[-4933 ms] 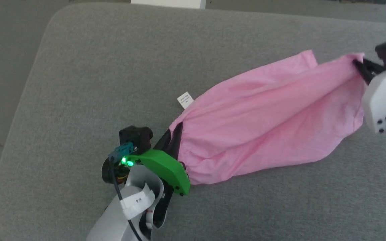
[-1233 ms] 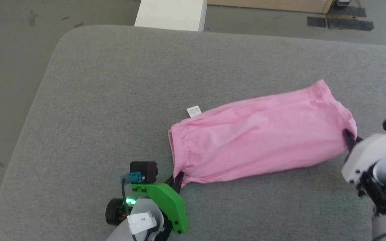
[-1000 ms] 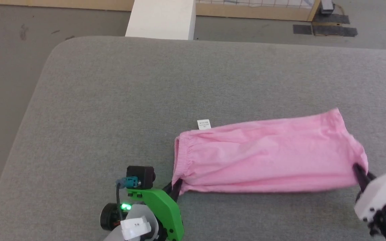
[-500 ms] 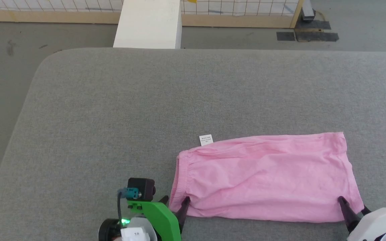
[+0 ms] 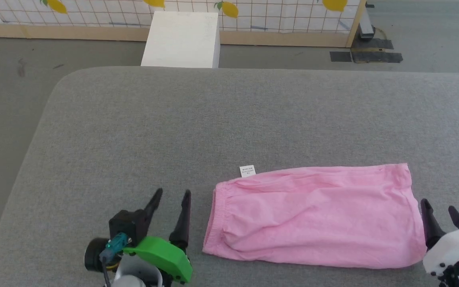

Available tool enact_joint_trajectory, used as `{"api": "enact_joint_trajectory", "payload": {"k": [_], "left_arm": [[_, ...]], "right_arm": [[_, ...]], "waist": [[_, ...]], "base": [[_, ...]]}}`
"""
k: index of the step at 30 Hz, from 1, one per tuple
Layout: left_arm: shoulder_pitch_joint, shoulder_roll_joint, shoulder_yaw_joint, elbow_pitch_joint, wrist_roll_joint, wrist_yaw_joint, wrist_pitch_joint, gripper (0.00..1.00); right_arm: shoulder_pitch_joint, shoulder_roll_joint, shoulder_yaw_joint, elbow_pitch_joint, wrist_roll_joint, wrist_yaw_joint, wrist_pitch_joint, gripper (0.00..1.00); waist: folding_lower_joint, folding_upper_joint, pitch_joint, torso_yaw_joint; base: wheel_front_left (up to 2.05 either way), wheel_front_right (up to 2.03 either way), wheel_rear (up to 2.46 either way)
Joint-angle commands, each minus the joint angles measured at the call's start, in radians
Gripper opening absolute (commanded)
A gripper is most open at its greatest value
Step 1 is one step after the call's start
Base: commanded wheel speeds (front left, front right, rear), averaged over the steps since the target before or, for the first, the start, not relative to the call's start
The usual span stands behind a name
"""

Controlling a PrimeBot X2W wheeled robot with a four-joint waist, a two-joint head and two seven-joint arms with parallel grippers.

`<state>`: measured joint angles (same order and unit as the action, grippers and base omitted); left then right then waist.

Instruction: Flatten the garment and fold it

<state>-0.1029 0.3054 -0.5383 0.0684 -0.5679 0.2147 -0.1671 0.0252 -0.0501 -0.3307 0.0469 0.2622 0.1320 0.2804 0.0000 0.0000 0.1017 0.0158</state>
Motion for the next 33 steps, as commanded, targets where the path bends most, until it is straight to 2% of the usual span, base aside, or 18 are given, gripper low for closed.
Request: {"api": "enact_joint_trajectory", "payload": {"k": [1,6,10,16,22,28,29,30,31,33], "left_arm": [[-0.028,0.0,0.007,0.022,0.024,-0.012,-0.039,1.0],[-0.079,-0.03,0.05,0.078,0.095,-0.032,-0.093,1.0],[-0.09,-0.084,0.145,0.044,0.167,-0.055,-0.094,1.0],[-0.075,-0.15,0.256,0.028,0.265,-0.124,-0.094,1.0],[-0.047,-0.199,0.346,0.034,0.318,-0.177,-0.095,1.0],[-0.029,-0.231,0.399,0.035,0.349,-0.216,-0.095,1.0],[-0.028,-0.235,0.405,0.035,0.353,-0.222,-0.095,1.0],[-0.028,-0.237,0.41,0.036,0.356,-0.227,-0.095,1.0],[-0.027,-0.24,0.415,0.037,0.36,-0.232,-0.095,1.0],[-0.027,-0.244,0.423,0.04,0.366,-0.24,-0.095,1.0]], "right_arm": [[-0.03,0.0,0.0,0.011,-0.009,-0.001,-0.01,1.0],[-0.098,0.0,0.018,0.085,-0.041,-0.001,-0.002,1.0],[-0.149,0.0,0.013,0.164,-0.061,-0.001,0.02,1.0],[-0.213,-0.009,0.002,0.297,-0.094,-0.001,0.075,1.0],[-0.254,-0.006,-0.021,0.405,-0.114,-0.001,0.151,1.0],[-0.275,-0.002,-0.009,0.467,-0.071,-0.001,0.247,1.0],[-0.274,-0.002,0.0,0.467,-0.064,-0.001,0.257,0.58],[-0.274,-0.001,0.003,0.465,-0.058,-0.001,0.26,0.46],[-0.274,-0.001,0.008,0.461,-0.049,-0.001,0.262,0.27],[-0.272,-0.001,0.019,0.451,-0.033,-0.001,0.261,0.0]], "waist": [[0.0,0.0,0.001,0.003],[0.0,0.0,0.012,0.006],[0.0,0.0,0.018,0.006],[0.0,0.0,0.022,0.006],[0.0,0.0,0.023,0.008],[0.0,0.0,0.025,0.016],[0.0,0.0,0.026,0.018],[0.0,0.0,0.027,0.019],[0.0,0.0,0.027,0.021],[0.0,0.0,0.028,0.023]], "base": [[0.0,0.0,0.0],[0.0,0.0,0.0],[0.0,0.0,0.0],[0.0,0.0,0.0],[0.0,0.0,0.0],[0.0,0.0,0.0],[0.0,0.0,0.0],[0.0,0.0,0.0],[0.0,0.0,0.0],[0.0,0.0,0.0]]}}
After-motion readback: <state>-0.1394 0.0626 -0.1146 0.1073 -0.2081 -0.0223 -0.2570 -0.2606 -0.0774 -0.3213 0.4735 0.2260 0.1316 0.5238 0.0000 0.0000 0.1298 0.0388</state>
